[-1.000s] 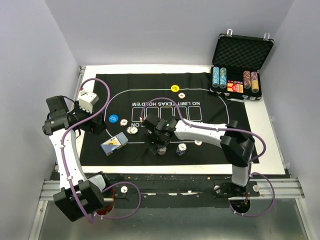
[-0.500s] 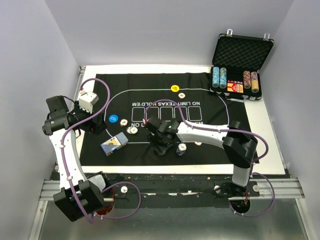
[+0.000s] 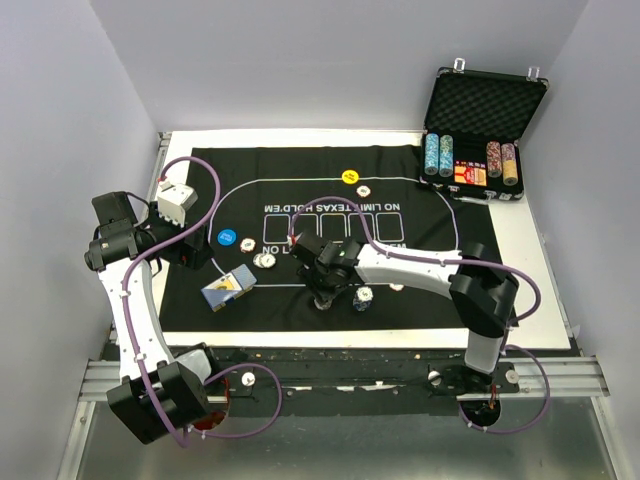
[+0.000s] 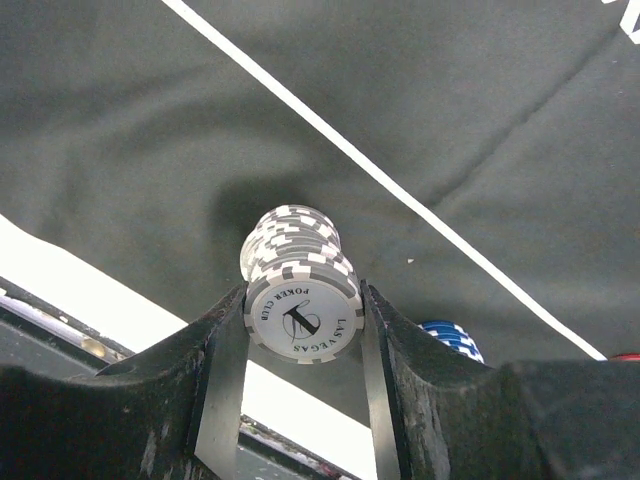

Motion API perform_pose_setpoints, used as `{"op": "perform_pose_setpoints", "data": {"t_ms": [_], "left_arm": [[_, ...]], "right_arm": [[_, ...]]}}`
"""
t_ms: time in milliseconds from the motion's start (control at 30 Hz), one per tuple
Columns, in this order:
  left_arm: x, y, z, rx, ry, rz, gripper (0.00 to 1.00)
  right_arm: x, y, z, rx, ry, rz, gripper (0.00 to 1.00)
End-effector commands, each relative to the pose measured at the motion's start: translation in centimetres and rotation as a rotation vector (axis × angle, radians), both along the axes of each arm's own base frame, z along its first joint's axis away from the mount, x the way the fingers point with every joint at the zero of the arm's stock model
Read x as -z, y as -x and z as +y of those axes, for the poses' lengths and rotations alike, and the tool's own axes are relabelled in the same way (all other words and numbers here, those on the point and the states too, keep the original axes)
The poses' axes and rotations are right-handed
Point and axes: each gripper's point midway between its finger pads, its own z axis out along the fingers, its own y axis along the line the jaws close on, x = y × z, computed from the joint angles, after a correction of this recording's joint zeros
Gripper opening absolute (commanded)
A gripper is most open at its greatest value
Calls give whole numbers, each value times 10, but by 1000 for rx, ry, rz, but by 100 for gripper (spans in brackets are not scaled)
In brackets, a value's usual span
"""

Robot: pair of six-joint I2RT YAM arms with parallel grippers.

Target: Distribute texas hold em gaming equipment

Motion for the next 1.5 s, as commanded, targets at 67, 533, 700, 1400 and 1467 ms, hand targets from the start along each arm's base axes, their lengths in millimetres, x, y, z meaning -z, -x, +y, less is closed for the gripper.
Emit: {"op": "perform_pose_setpoints", "data": {"t_ms": [67,533,700,1400,1467], "left_arm": [[0,3,1,-3,-13,-7,99],[0,2,1,-4,-2,-1,99],[-2,1,2,-3,-7,-3,99],[3,-2,7,-4,-30,13,99],[2,-2,7,-3,-27,13,99]], "right_arm": [[-51,-23,7,39,-68,-137,44],[-72,-201,-36,291,-110,-253,42],[-40,-266,-44,371,-76,-266,42],[24,-321,-53,440,-61,-227,41],[26,-320,-54,440,-65,-217,42]]}}
